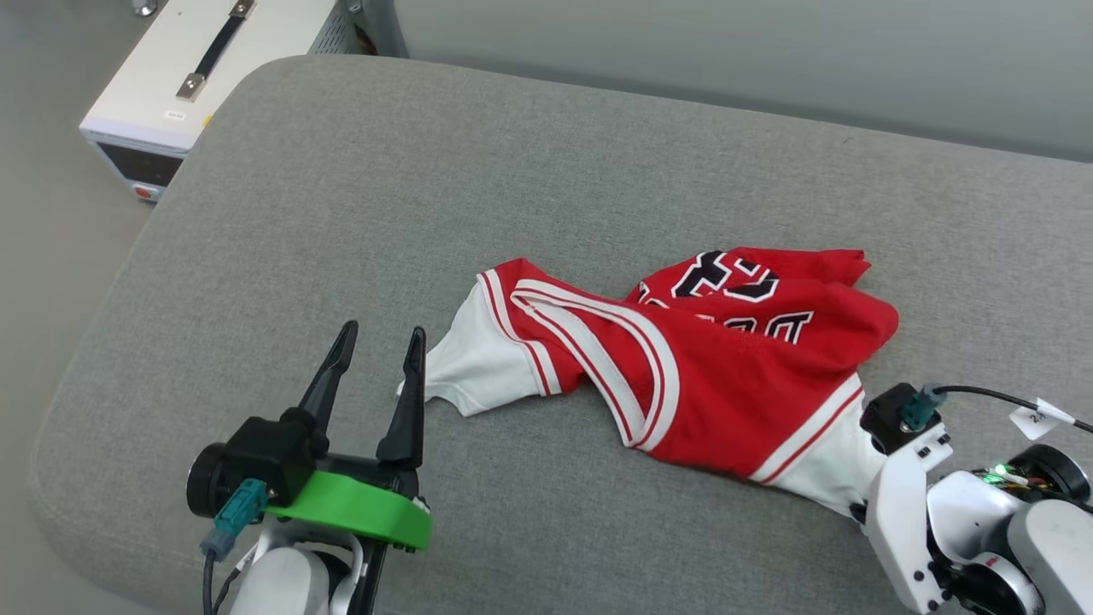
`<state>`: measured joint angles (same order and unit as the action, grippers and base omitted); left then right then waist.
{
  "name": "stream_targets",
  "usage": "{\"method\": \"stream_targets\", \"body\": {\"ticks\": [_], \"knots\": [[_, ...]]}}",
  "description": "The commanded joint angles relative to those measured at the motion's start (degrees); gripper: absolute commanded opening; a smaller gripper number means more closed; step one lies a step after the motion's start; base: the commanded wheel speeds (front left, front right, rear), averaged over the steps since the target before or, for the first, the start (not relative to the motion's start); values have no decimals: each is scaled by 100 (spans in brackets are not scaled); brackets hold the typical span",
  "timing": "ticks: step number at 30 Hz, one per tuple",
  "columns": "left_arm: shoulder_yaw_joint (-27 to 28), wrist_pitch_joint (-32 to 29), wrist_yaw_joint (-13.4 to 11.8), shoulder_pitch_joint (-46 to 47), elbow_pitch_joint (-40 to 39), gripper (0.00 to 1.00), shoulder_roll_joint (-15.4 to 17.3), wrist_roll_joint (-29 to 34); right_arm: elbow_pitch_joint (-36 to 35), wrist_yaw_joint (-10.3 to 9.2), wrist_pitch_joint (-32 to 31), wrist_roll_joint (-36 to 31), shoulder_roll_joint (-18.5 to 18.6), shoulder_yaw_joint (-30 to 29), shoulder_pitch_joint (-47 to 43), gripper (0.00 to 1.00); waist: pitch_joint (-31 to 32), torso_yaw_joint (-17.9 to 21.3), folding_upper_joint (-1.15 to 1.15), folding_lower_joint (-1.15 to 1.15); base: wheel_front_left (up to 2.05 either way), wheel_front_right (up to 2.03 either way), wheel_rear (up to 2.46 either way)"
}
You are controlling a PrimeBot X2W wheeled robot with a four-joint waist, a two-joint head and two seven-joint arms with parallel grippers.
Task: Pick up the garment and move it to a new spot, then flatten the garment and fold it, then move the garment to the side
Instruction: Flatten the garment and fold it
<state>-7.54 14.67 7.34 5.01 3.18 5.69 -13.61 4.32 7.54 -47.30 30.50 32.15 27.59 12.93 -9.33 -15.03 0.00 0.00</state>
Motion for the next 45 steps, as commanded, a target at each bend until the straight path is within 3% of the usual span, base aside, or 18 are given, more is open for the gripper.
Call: {"method": "stream_targets", "body": {"ticks": [1,10,16,23,25,26,33,38,45], "knots": [[16,32,14,2,7,100,-9,-11,-1,-5,-95,39,140,-43,-201,0,164,178,0,0,0,0,0],[67,33,14,-118,33,100,1,6,-513,-5,-447,72,753,-900,-931,0,415,518,0,0,0,0,0],[19,33,14,-148,62,100,1,-1,-289,-5,-359,-314,901,-1520,-1330,0,437,607,0,0,0,0,0],[-37,33,14,-130,142,100,48,-31,165,-5,89,-670,493,-1839,-1445,0,433,638,0,0,0,0,0],[-29,33,14,-136,165,100,60,-38,179,-5,289,-655,347,-1899,-1430,89,452,654,0,0,0,0,0],[-33,33,14,-145,182,100,70,-43,160,-5,422,-636,246,-1963,-1409,100,471,669,0,0,0,0,0],[-182,33,14,-247,360,100,114,-279,-392,-5,1549,-508,-293,-2399,-1359,100,598,801,0,0,0,0,0],[-474,20,14,-266,623,100,235,-534,-874,-5,2754,-606,-684,-2788,-1428,100,624,889,0,0,0,0,0],[-892,-617,14,-151,750,100,485,-938,-1033,-5,4062,-861,-1281,-2996,-1632,100,596,1025,0,0,0,0,0]]}}
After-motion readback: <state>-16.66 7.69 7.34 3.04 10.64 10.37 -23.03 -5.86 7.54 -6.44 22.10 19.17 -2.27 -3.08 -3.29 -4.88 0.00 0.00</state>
